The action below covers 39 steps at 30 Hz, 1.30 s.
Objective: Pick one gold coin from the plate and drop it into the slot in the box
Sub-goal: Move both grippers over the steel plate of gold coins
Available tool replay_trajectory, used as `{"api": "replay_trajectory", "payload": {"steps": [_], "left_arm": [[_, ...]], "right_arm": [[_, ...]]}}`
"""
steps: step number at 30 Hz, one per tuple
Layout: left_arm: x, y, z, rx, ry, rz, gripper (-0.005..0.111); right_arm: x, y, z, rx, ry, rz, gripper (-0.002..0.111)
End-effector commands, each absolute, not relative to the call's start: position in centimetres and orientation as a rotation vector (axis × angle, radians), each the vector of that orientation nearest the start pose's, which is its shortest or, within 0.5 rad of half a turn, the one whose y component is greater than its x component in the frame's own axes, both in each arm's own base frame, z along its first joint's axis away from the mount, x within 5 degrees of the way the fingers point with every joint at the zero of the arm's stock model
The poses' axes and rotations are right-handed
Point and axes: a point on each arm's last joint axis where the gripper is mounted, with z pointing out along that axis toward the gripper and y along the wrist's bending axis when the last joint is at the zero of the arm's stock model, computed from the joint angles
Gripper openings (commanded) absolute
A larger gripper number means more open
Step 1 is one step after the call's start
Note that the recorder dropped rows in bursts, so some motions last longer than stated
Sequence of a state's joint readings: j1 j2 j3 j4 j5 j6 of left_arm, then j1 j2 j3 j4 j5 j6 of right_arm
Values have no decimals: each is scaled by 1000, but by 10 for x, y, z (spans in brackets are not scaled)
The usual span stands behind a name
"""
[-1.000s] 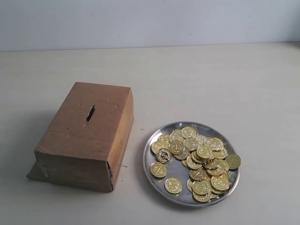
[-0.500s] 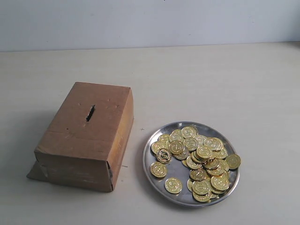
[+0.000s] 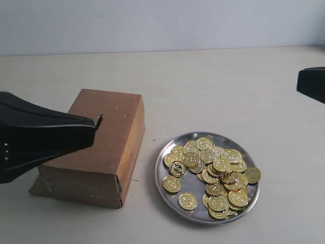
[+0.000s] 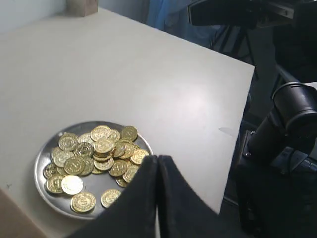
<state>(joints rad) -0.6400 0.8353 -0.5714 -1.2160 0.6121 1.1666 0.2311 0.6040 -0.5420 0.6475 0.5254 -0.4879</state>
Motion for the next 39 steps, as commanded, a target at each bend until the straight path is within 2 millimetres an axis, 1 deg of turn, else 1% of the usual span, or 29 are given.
{"api": "replay_trajectory", "payload": {"steps": [1, 11, 13, 15, 17, 18, 21, 24, 26, 29, 33, 39], "left_arm": [[106, -143, 298, 984, 1831, -999, 0], [106, -144, 298, 989, 1835, -1018, 0], [109, -144, 297, 992, 1821, -988, 0], [112, -146, 295, 1078, 1752, -913, 0], [116, -149, 289, 1276, 1607, -767, 0], [118, -152, 286, 1339, 1563, -727, 0], [127, -165, 274, 1519, 1440, -592, 0], [136, -185, 263, 1717, 1266, -455, 0], [144, -200, 257, 1806, 1226, -373, 0], [151, -217, 248, 1959, 1108, -246, 0], [154, -234, 237, 2013, 1097, -256, 0], [150, -247, 215, 2092, 1098, -264, 0]], "right_arm": [[124, 58, 300, -346, 2039, 515, 0], [127, 59, 298, -345, 2057, 516, 0], [127, 59, 298, -341, 2057, 521, 0], [127, 59, 298, -334, 2056, 531, 0], [127, 60, 299, -322, 2052, 546, 0], [127, 60, 299, -314, 2051, 557, 0], [129, 61, 297, -316, 2063, 558, 0], [133, 62, 294, -326, 2089, 556, 0], [136, 63, 290, -352, 2111, 548, 0], [141, 64, 284, -357, 2149, 545, 0], [154, 64, 272, -308, 2181, 514, 0], [182, 66, 246, -245, 2286, 469, 0]]}}
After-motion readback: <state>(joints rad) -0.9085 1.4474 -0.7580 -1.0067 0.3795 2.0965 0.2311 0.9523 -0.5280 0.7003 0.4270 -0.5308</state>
